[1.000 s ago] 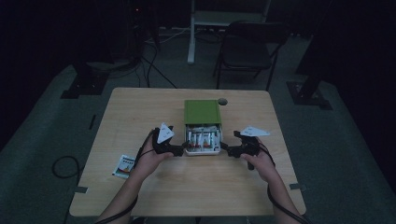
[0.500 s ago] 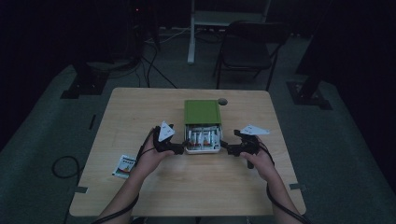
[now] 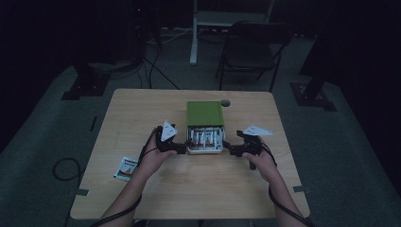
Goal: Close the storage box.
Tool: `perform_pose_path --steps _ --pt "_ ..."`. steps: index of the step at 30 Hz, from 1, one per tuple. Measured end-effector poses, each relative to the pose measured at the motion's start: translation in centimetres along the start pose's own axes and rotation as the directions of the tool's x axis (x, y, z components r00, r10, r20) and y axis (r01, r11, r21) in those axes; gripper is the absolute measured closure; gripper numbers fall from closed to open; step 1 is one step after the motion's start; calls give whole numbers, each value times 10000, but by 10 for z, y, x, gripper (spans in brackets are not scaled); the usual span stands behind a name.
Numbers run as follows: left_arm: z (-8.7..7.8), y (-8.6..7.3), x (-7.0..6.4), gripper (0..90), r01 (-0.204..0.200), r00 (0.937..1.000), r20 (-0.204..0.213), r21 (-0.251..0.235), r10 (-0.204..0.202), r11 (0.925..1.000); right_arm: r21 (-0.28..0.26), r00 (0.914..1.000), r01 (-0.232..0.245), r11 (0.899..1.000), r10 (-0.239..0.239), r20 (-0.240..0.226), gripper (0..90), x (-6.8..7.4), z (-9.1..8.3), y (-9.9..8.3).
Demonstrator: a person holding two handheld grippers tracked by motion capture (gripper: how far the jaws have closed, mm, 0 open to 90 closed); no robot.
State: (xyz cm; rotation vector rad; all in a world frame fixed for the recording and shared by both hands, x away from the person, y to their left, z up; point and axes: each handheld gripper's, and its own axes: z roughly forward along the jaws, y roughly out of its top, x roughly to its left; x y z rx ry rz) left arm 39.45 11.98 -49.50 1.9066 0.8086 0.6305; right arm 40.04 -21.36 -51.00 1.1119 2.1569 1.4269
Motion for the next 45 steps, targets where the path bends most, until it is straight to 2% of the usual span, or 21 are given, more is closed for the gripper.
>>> perform_pose_path --steps 17,29,36,45 --pt "9 1 6 90 197 9997 -127 53 -196 9998 23 9999 9 10000 -10 170 109 -5 6 5" --pt "16 2 9 89 100 9994 -332 47 -99 9999 -36 9991 -102 9999 103 409 109 -6 11 7" --pt "20 3 11 89 173 9987 -477 64 -170 9998 -94 9980 -178 9998 183 603 109 -6 14 9" --pt "24 6 12 85 5 9973 -733 98 2 10000 -125 9963 -264 9996 273 809 109 -7 17 11"
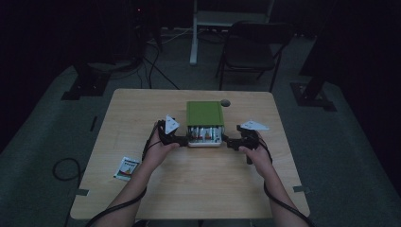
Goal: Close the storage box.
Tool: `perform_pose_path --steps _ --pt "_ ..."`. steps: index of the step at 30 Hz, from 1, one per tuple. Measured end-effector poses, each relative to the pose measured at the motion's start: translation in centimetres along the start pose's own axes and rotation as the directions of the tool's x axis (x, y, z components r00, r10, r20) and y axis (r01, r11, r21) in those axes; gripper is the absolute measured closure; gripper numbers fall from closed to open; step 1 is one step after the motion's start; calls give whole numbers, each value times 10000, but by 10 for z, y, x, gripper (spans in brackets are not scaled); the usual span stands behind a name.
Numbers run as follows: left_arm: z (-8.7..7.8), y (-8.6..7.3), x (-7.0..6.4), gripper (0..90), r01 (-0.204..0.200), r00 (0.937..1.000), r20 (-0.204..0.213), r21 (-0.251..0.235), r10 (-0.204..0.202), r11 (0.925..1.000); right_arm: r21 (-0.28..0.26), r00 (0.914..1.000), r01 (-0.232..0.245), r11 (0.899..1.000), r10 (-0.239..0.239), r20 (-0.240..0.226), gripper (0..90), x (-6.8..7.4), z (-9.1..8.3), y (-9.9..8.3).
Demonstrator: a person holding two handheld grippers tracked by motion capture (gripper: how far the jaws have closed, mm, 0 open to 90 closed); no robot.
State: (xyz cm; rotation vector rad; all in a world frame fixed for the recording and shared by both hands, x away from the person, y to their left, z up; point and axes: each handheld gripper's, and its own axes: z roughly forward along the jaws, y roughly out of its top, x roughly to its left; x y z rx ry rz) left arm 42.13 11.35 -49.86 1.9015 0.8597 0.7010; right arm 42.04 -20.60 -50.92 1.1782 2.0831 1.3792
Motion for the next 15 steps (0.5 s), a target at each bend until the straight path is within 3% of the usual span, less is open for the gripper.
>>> perform_pose_path --steps 11,15 --pt "3 1 1 78 -12 10000 85 -9 12 10000 69 10000 -59 10000 59 67 109 0 1 1" --pt "2 1 -4 78 241 9988 425 -105 -236 9997 12 9999 -99 10000 99 58 109 2 1 1"
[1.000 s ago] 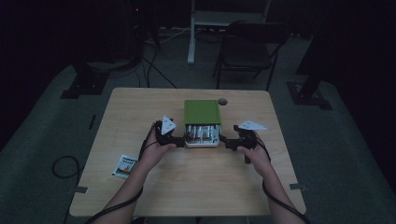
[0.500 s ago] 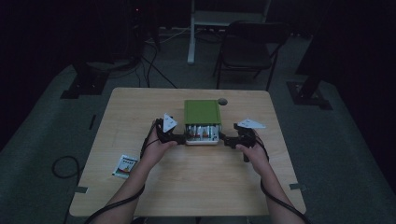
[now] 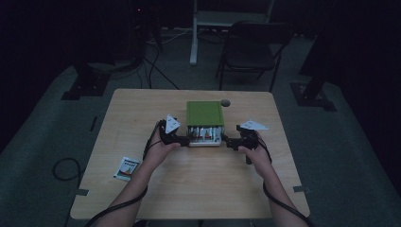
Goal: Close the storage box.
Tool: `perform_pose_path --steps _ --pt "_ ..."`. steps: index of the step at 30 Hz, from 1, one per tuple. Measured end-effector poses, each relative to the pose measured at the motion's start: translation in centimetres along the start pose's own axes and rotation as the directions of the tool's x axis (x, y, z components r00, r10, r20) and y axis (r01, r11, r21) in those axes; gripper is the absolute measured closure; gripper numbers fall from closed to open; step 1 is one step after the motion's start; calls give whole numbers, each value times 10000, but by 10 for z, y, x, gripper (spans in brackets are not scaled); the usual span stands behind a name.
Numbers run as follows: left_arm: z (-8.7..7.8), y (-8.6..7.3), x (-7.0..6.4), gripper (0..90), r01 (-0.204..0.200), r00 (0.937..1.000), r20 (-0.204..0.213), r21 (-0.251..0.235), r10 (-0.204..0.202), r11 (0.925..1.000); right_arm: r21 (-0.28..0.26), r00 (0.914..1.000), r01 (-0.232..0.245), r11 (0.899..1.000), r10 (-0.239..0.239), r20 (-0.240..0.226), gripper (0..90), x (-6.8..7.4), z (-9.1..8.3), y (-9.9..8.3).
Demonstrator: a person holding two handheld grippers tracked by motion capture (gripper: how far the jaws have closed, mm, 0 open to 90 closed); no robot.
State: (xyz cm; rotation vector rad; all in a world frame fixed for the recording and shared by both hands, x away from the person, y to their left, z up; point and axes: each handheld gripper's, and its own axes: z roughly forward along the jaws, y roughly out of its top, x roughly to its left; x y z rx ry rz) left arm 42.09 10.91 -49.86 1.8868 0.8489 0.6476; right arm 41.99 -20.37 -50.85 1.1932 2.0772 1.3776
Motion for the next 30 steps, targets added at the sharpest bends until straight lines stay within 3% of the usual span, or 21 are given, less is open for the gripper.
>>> perform_pose_path --steps 10,21,30 --pt "-7 1 -12 78 234 9982 552 -128 -227 9996 -220 10000 -44 9997 43 -53 109 4 -7 1" --pt "-22 1 -12 78 504 9986 168 -222 -501 9985 -275 9999 -47 9996 44 -106 109 5 -16 -3" --pt "-30 -4 -12 78 653 9979 -33 -166 -653 9977 -167 9998 215 9996 -216 -49 109 8 -23 -8"
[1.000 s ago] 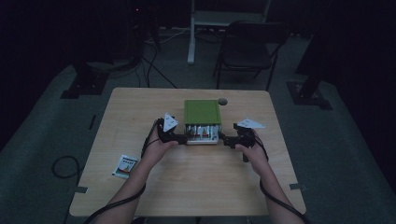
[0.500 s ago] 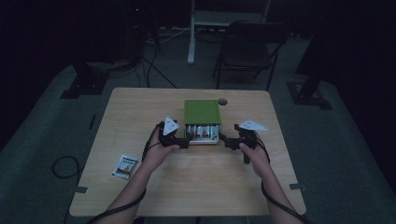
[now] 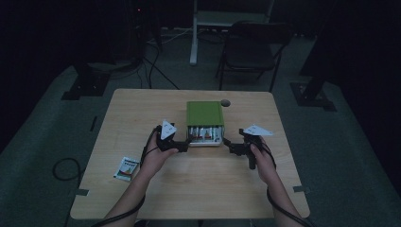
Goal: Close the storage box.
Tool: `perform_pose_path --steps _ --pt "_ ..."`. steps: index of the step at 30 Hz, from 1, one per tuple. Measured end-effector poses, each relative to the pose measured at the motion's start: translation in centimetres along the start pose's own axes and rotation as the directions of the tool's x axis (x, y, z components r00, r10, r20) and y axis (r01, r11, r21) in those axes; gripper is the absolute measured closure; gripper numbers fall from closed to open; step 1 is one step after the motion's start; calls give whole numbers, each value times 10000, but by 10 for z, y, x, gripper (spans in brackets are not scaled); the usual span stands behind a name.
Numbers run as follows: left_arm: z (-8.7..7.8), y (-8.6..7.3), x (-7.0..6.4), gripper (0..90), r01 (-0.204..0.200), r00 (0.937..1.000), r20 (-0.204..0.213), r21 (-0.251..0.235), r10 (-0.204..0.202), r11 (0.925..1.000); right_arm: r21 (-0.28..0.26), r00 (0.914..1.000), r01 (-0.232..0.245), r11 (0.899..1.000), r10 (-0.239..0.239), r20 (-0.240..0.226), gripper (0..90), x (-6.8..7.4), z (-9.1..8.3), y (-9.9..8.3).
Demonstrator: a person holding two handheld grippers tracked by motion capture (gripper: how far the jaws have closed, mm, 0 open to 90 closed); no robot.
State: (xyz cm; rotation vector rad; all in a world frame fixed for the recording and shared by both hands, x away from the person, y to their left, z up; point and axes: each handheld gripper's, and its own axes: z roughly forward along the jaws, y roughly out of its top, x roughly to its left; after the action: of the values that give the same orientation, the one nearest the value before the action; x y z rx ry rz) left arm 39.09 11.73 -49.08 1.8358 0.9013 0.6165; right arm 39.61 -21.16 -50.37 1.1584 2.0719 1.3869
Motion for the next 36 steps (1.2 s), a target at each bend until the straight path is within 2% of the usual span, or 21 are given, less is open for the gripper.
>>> perform_pose_path --steps 8,19,21,23,30,36 --pt "-7 -6 1 78 162 9997 -162 92 -160 9998 139 9997 -25 9999 22 247 109 -4 -8 -5" --pt "-16 -16 -2 78 207 9989 -441 490 -185 9986 342 9977 72 9994 -94 666 109 -10 -22 -16" --pt "-18 -19 -3 78 316 9986 -436 530 -293 9981 383 9974 -25 9993 -2 717 109 -11 -25 -19" --pt "-20 -21 -3 78 249 9987 -468 553 -223 9982 414 9967 -57 9991 23 808 109 -12 -28 -22" --pt "-24 -30 -7 78 544 9976 -461 770 -509 9955 576 9952 -28 9983 -28 977 109 -15 -36 -31" --pt "-27 -45 -14 78 780 9963 -437 1137 -734 9904 592 9913 -82 9982 3 1315 109 -20 -47 -38"
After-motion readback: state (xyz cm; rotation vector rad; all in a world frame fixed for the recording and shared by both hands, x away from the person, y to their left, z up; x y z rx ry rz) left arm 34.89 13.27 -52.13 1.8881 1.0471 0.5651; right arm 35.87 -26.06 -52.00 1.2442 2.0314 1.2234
